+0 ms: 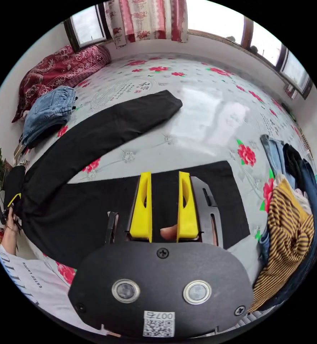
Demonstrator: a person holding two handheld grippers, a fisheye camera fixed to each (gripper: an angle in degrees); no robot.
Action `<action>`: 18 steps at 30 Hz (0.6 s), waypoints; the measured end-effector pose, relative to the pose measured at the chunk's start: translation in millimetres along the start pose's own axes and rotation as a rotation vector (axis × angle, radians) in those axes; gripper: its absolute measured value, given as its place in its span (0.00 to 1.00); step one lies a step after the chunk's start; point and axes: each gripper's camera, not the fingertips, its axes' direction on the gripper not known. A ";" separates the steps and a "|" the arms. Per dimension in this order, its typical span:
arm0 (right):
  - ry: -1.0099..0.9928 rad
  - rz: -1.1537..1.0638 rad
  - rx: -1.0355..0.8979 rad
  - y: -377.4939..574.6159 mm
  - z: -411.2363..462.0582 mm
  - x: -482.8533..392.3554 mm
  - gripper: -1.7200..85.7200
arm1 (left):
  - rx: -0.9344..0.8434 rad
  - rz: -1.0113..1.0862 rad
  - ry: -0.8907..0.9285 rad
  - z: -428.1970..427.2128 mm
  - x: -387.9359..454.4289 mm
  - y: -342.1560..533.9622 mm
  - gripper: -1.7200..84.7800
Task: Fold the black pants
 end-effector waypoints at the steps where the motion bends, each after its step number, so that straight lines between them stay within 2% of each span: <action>1: 0.014 0.059 -0.007 27.5 -7.3 17.9 0.12 | 0.000 0.015 0.025 -11.6 -7.8 12.1 0.01; 3: 0.027 0.179 -0.011 68.6 -19.1 47.0 0.12 | -0.037 0.031 0.045 -22.9 -19.8 32.8 0.01; 7: -0.115 0.399 -0.049 135.6 -24.3 101.0 0.13 | -0.148 0.115 0.101 -30.3 -33.0 79.1 0.05; 12: -0.219 0.390 0.003 136.6 -15.5 111.5 0.13 | -0.116 0.457 0.142 -15.8 2.3 96.2 0.12; 14: -0.185 0.412 0.036 132.2 -12.7 113.5 0.12 | -0.152 0.544 0.109 7.5 13.9 93.7 0.11; 15: -0.162 0.442 0.046 130.5 -11.5 116.1 0.11 | -0.070 0.589 0.137 9.2 13.9 92.0 0.09; 18: -0.141 0.492 -0.002 130.4 -11.7 127.2 0.06 | -0.079 0.755 0.069 18.7 25.0 80.1 0.03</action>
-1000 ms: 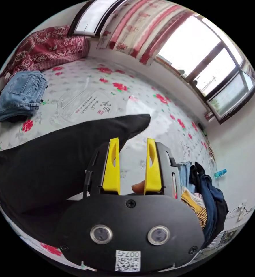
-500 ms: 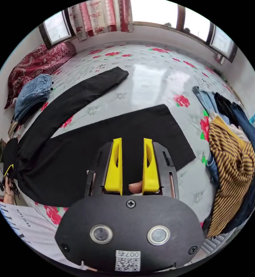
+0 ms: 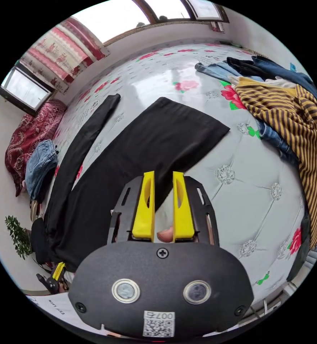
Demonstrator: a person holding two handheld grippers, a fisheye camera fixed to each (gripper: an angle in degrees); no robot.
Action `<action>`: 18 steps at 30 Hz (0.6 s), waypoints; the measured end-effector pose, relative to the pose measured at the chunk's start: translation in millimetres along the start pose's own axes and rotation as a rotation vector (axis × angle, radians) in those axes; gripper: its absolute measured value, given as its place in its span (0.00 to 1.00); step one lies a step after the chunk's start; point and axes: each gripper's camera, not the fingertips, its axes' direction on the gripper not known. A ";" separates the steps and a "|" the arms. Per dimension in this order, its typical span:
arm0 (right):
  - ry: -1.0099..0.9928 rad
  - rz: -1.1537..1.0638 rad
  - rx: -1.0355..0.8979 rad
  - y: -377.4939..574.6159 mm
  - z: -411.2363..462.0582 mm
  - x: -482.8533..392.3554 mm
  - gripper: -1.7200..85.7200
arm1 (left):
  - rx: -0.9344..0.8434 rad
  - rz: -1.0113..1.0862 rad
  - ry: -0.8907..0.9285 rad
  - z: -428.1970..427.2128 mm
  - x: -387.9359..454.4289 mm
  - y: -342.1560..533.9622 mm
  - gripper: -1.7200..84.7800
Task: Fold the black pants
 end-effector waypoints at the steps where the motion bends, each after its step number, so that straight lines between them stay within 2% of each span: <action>1: -0.047 0.006 -0.017 -0.6 -6.7 7.1 0.04 | -0.060 0.069 -0.012 1.5 -2.0 -7.4 0.02; 5: -0.269 0.026 0.108 21.0 -59.9 41.1 0.02 | -0.089 0.107 0.048 -2.5 -24.1 1.7 0.01; 7: -0.404 0.061 0.180 47.7 -101.2 71.6 0.02 | -0.068 0.067 0.138 -17.1 -45.3 19.7 0.01; 9: -0.459 0.085 0.239 71.7 -133.9 95.2 0.02 | -0.036 0.056 0.207 -35.8 -57.7 36.7 0.01; 13: -0.482 0.166 0.309 123.3 -189.7 147.6 0.02 | 0.006 0.100 0.360 -65.1 -70.6 71.7 0.01; 18: -0.450 0.211 0.395 156.6 -231.3 164.9 0.02 | -0.010 0.186 0.494 -68.6 -75.6 77.8 0.01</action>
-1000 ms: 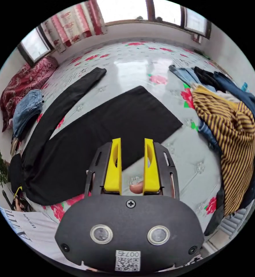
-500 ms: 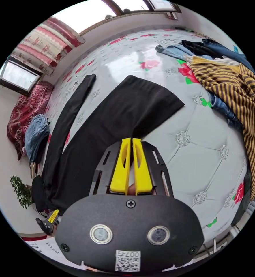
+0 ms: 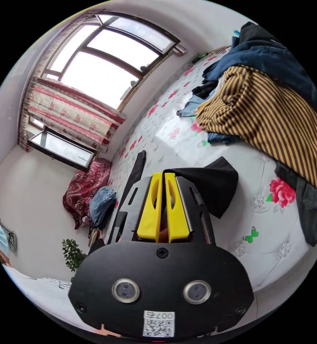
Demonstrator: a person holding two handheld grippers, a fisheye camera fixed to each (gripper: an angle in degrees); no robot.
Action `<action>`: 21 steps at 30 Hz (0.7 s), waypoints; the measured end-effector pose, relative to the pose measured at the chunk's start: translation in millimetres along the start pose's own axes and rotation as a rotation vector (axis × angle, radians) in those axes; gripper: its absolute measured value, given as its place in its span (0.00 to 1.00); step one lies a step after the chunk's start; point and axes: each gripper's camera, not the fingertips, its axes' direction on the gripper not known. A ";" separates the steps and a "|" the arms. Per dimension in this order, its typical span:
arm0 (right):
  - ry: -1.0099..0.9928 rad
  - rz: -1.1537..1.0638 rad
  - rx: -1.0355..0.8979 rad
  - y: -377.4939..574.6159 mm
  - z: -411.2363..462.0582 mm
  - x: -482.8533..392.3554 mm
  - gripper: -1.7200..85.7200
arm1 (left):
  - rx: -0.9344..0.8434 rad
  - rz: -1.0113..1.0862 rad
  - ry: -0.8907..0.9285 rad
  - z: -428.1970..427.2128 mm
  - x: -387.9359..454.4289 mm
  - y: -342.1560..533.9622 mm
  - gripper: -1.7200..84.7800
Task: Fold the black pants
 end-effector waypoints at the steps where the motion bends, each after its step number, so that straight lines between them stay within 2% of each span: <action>1: 0.002 -0.016 0.028 1.6 -7.2 -9.6 0.02 | 0.008 0.011 0.017 -4.4 -5.2 -0.8 0.01; 5: 0.033 -0.135 0.097 3.8 -14.2 -57.9 0.02 | 0.064 -0.002 0.036 -23.3 -31.1 -0.1 0.01; 11: 0.059 -0.333 0.182 -2.0 15.2 -152.5 0.02 | 0.211 -0.129 0.100 -47.5 -84.5 6.6 0.01; 17: 0.140 -0.536 0.144 -34.1 138.9 -272.7 0.02 | 0.188 -0.171 0.072 -46.9 -132.5 -31.7 0.01; 21: 0.249 -0.609 -0.033 -69.9 308.6 -354.2 0.03 | 0.188 -0.313 -0.058 -26.6 -187.8 -84.2 0.01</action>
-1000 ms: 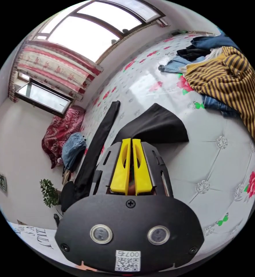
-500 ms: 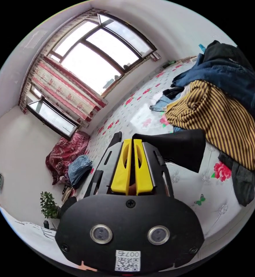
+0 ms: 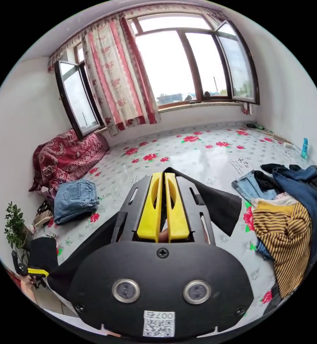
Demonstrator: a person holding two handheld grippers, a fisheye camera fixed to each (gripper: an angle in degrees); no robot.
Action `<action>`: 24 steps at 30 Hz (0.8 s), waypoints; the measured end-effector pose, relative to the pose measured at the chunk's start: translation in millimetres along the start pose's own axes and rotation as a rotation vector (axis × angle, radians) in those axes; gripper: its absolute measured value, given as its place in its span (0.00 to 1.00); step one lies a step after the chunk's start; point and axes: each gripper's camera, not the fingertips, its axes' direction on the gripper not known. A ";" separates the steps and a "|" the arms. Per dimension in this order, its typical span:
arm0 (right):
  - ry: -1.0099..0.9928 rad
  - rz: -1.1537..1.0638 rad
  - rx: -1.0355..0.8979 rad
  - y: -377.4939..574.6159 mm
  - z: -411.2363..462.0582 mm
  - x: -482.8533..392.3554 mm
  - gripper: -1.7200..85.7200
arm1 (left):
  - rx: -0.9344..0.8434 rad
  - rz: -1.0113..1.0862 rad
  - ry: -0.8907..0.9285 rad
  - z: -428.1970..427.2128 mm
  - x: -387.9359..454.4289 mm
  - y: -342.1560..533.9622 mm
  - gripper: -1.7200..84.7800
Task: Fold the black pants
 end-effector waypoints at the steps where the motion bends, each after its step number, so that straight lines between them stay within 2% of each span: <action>1: -0.006 -0.020 -0.080 -18.7 53.7 -21.3 0.05 | -0.002 -0.089 -0.038 19.4 -16.7 -15.8 0.01; 4: 0.090 -0.139 -0.320 -29.6 175.8 -70.5 0.07 | -0.041 -0.375 -0.185 58.5 -52.7 -34.8 0.01; 6: 0.103 -0.179 -0.414 -14.4 219.2 -87.7 0.08 | -0.023 -0.462 -0.240 62.0 -56.6 -30.7 0.01; 8: 0.057 -0.182 -0.394 6.9 230.3 -93.3 0.09 | 0.024 -0.499 -0.268 57.8 -49.7 -16.8 0.01; 12: -0.140 -0.198 -0.375 85.8 213.3 -71.4 0.10 | 0.045 -0.436 -0.238 53.1 -9.1 30.4 0.02; 17: -0.427 -0.125 -0.538 189.6 189.4 -19.3 0.12 | 0.087 -0.380 -0.135 48.1 42.1 72.8 0.10; 20: -0.559 -0.128 -0.642 246.4 173.3 -21.4 0.13 | 0.045 -0.268 -0.249 59.4 77.3 68.0 0.10; 22: -0.599 -0.191 -0.733 286.0 169.7 -36.1 0.14 | -0.038 -0.188 -0.413 78.5 100.7 54.2 0.10; 24: -0.609 -0.192 -0.612 296.3 154.8 -36.9 0.15 | -0.077 -0.134 -0.500 90.1 114.0 44.9 0.09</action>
